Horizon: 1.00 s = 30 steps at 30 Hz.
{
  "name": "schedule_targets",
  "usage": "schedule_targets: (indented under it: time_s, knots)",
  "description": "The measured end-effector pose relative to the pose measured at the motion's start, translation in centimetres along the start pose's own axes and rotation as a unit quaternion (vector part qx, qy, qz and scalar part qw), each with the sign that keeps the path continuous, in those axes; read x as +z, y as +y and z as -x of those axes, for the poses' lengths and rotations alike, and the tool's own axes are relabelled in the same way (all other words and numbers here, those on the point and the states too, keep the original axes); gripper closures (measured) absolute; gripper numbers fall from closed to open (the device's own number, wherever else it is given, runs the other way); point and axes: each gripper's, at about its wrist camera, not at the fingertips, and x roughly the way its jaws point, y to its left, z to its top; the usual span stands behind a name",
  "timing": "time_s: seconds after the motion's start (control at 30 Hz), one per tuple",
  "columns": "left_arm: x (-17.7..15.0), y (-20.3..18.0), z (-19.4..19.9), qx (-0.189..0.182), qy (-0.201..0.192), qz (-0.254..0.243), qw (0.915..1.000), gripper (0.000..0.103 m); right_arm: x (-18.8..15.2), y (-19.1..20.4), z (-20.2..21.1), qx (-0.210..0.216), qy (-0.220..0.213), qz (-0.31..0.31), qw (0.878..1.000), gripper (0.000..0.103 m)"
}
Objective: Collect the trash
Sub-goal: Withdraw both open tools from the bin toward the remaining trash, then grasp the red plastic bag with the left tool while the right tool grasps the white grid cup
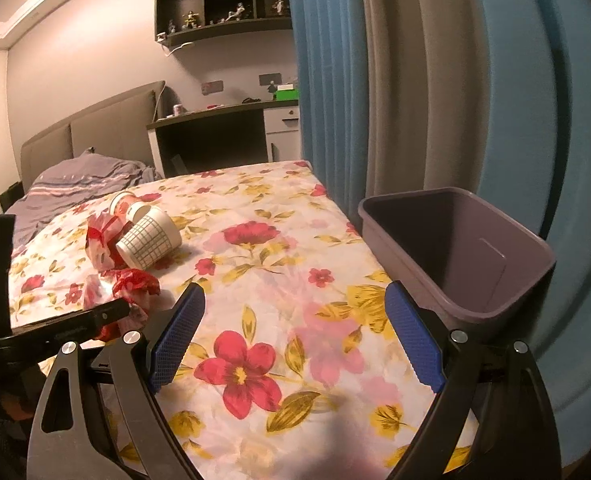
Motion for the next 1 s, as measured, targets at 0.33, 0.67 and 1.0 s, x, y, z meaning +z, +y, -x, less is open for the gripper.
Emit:
schedule_targets:
  time_s: [0.33, 0.67, 1.0]
  knots:
    - [0.7, 2.9, 6.5, 0.033, -0.087, 0.021, 0.9955, 0.073, 0.8, 2.6, -1.6, 0.029, 0.011, 0.023, 0.999, 0.015]
    - [1.6, 7.8, 9.0, 0.064, -0.116, 0.064, 0.9890, 0.073, 2.1, 8.3, -4.5, 0.069, 0.023, 0.078, 0.994, 0.015]
    - [2.5, 9.1, 9.2, 0.057, -0.123, 0.066, 0.9885, 0.073, 3.5, 12.1, -9.6, 0.121, 0.040, 0.129, 0.983, 0.007]
